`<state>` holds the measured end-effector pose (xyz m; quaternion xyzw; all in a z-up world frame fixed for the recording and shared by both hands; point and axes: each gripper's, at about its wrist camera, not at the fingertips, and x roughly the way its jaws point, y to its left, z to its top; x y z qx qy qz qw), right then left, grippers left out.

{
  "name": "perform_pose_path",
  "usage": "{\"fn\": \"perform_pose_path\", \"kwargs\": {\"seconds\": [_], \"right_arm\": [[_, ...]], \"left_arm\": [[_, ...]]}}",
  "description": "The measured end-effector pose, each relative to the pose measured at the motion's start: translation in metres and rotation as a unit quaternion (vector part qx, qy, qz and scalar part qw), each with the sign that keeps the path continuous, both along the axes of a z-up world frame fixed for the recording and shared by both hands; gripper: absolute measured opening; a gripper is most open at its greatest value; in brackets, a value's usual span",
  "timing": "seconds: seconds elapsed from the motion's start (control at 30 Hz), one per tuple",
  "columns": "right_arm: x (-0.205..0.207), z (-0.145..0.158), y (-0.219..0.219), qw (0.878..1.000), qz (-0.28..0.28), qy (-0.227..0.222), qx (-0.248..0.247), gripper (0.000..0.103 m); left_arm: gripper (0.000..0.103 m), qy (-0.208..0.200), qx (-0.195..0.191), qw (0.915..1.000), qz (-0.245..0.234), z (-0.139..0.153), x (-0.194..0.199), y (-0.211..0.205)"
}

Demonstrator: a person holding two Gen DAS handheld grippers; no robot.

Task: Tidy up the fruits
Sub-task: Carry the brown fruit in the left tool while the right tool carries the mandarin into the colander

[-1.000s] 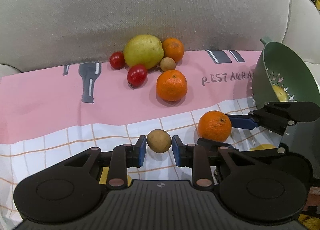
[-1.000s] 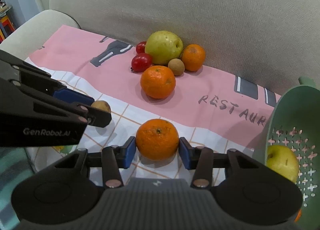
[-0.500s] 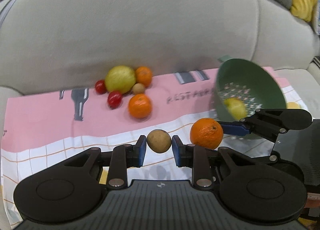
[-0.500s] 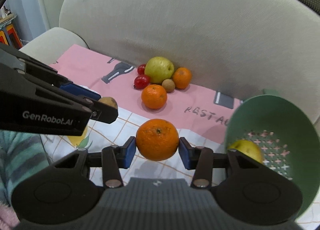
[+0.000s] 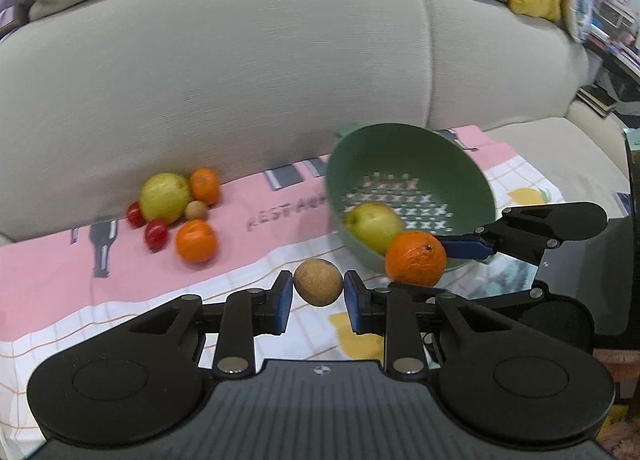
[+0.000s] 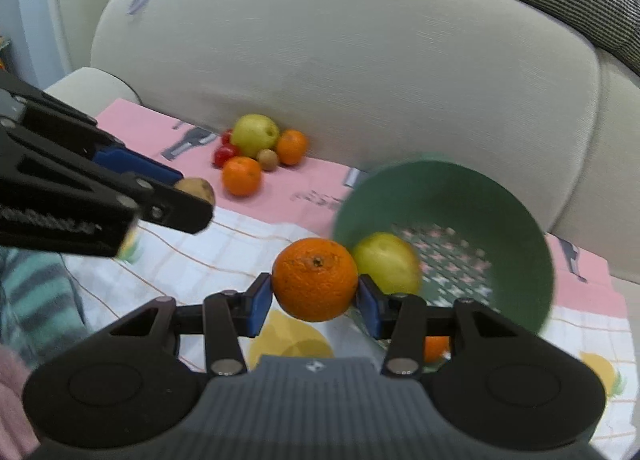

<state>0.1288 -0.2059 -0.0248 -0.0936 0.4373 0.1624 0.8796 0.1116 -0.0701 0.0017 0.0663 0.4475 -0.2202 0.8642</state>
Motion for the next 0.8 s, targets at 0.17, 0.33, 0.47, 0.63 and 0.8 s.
{"fn": "perform_pose_path", "kwargs": {"seconds": [0.17, 0.33, 0.47, 0.63, 0.8], "right_arm": [[-0.003, 0.0, -0.026, 1.0, -0.018, 0.008, -0.012, 0.044], [0.002, 0.001, -0.045, 0.999, -0.024, 0.013, -0.022, 0.044], [0.008, 0.001, -0.054, 0.999, -0.012, 0.014, -0.043, 0.044], [0.018, -0.004, -0.064, 0.997, 0.006, 0.028, -0.069, 0.044], [0.03, -0.013, -0.079, 0.994, 0.008, 0.057, -0.088, 0.044]], "left_arm": [[0.031, 0.001, -0.002, 0.9997, -0.025, 0.001, 0.0, -0.021], [0.031, 0.002, 0.0, 0.9988, -0.049, -0.001, 0.003, -0.044], [0.031, 0.007, 0.0, 0.9982, -0.059, -0.003, 0.008, -0.058], [0.031, 0.018, 0.004, 0.9971, -0.074, -0.008, 0.019, -0.075], [0.031, 0.032, 0.012, 0.9952, -0.092, -0.017, 0.03, -0.092]]}}
